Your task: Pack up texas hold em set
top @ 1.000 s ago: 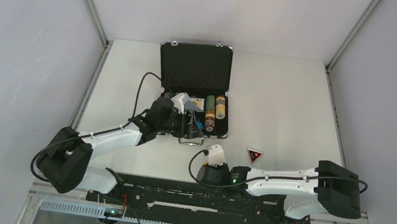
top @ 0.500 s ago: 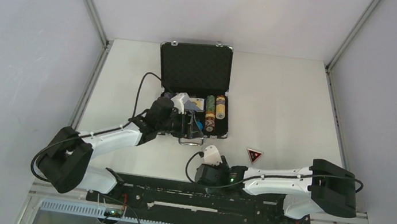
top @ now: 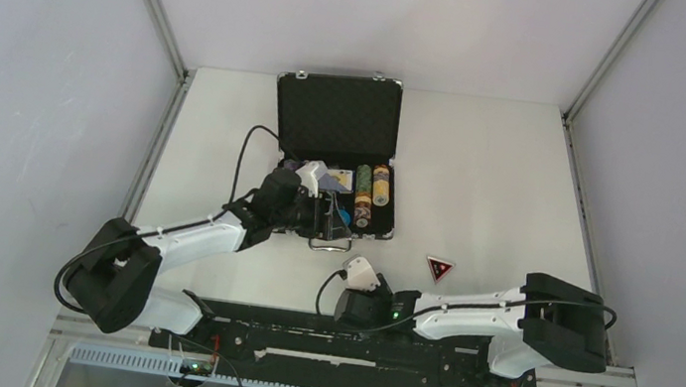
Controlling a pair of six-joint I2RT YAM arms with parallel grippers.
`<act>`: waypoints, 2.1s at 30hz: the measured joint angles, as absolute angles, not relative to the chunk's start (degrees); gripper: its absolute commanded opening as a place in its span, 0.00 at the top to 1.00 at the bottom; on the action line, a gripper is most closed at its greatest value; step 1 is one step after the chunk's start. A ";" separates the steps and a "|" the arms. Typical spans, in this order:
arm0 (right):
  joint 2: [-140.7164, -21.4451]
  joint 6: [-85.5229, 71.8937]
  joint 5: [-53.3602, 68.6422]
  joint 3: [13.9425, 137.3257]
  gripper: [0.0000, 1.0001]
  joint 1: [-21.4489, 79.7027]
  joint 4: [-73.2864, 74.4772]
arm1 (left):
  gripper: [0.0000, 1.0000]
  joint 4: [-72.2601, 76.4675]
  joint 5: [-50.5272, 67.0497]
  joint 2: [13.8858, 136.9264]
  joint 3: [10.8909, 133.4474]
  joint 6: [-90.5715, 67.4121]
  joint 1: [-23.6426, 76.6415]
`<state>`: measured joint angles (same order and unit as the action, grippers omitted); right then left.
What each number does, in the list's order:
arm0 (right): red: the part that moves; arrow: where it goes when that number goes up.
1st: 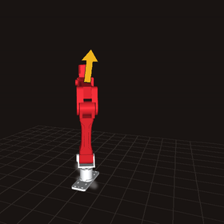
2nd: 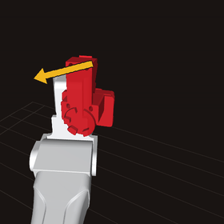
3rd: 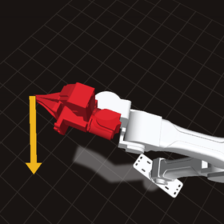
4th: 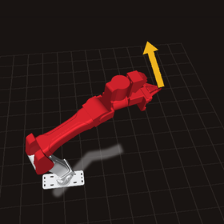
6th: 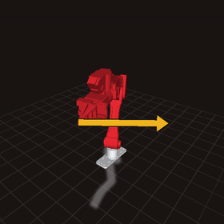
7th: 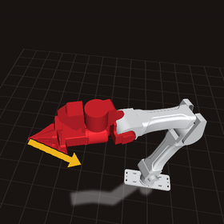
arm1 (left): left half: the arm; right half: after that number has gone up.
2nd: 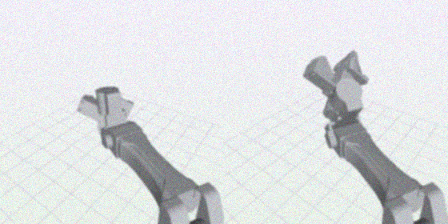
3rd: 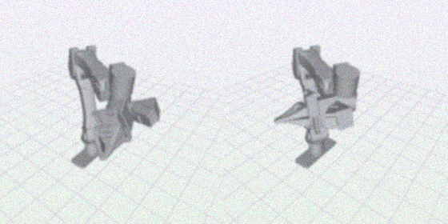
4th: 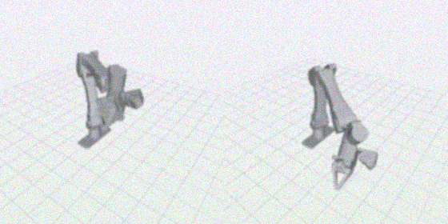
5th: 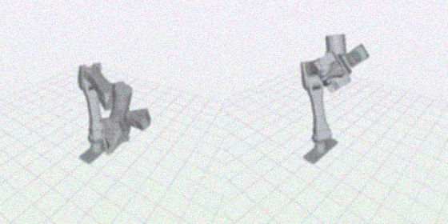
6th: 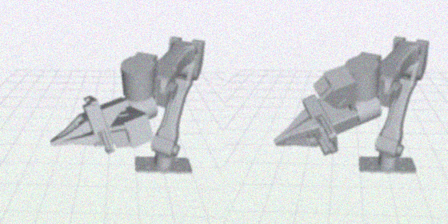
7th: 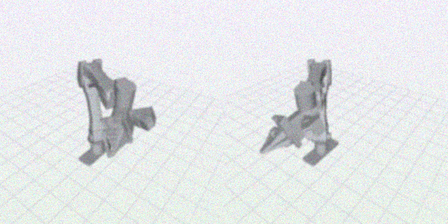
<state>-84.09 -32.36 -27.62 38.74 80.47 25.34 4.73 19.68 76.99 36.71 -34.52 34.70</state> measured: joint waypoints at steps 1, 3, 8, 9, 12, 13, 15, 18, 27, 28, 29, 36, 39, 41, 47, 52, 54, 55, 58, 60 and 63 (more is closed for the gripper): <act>-84.09 -32.25 -27.62 38.74 0.42 80.58 25.23 | 0.25 4.73 19.68 77.06 36.71 -34.52 34.70; -84.09 -32.18 -27.75 38.74 0.45 80.82 25.10 | 0.25 4.73 19.68 77.23 36.71 -34.52 34.70; -83.94 -32.23 -27.73 38.74 0.50 81.17 25.04 | 0.25 4.71 19.68 77.38 36.71 -34.52 34.70; -83.90 -32.23 -27.68 38.74 0.50 81.23 25.04 | 0.26 4.69 19.68 77.38 36.71 -34.52 34.70; -83.90 -32.23 -27.73 38.79 0.52 81.38 25.06 | 0.25 4.69 19.68 77.38 36.71 -34.52 34.70; -83.90 -32.23 -27.73 38.79 0.53 81.45 25.08 | 0.25 4.67 19.68 77.38 36.71 -34.52 34.70; -83.92 -32.25 -27.73 38.81 0.55 81.54 25.08 | 0.25 4.67 19.68 77.38 36.71 -34.52 34.70; -83.94 -32.25 -27.73 38.83 0.57 81.69 25.12 | 0.26 4.67 19.68 77.38 36.71 -34.52 34.70; -84.03 -32.42 -27.81 39.07 0.63 81.87 25.52 | 0.26 4.56 19.68 77.38 36.71 -34.52 34.70; -84.05 -32.45 -27.81 39.07 0.64 81.87 25.52 | 0.26 4.56 19.68 77.38 36.71 -34.52 34.70; -84.03 -32.45 -27.86 39.07 0.65 81.87 25.52 | 0.26 4.56 19.68 77.38 36.71 -34.52 34.70; -84.03 -32.49 -28.01 39.07 0.71 81.56 25.54 | 0.26 4.56 19.68 77.38 36.71 -34.52 34.70; -83.94 -32.53 -27.92 39.07 0.71 81.34 25.56 | 0.26 4.54 19.68 77.38 36.71 -34.52 34.70; -83.81 -32.60 -27.77 39.07 0.72 81.21 25.63 | 0.26 4.56 19.68 77.38 36.71 -34.52 34.70; -81.87 -32.69 -28.08 39.07 0.72 80.16 26.22 | 0.26 4.54 19.66 77.38 36.71 -34.52 34.70; -80.77 -32.67 -29.21 39.07 0.72 78.89 26.89 | 0.26 4.51 19.66 77.38 36.71 -34.50 34.70; -80.73 -32.64 -29.41 39.07 0.70 78.70 27.03 | 0.25 4.49 19.66 77.38 36.71 -34.50 34.70; -80.73 -32.64 -29.50 39.07 0.66 78.63 27.07 | 0.26 4.49 19.66 77.38 36.71 -34.50 34.70; -80.77 -32.75 -29.61 39.07 0.60 78.32 27.07 | 0.25 4.49 19.66 77.38 36.71 -34.50 34.70; -80.82 -32.84 -29.71 39.07 0.65 78.00 27.05 | 0.25 4.47 19.66 77.38 36.71 -34.50 34.70; -80.84 -33.17 -29.74 39.07 0.73 76.84 26.98 | 0.26 4.47 19.66 77.38 36.71 -34.50 34.70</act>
<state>-80.84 -33.17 -29.74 39.07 76.84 26.98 4.47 19.66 77.38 36.71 -34.50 34.70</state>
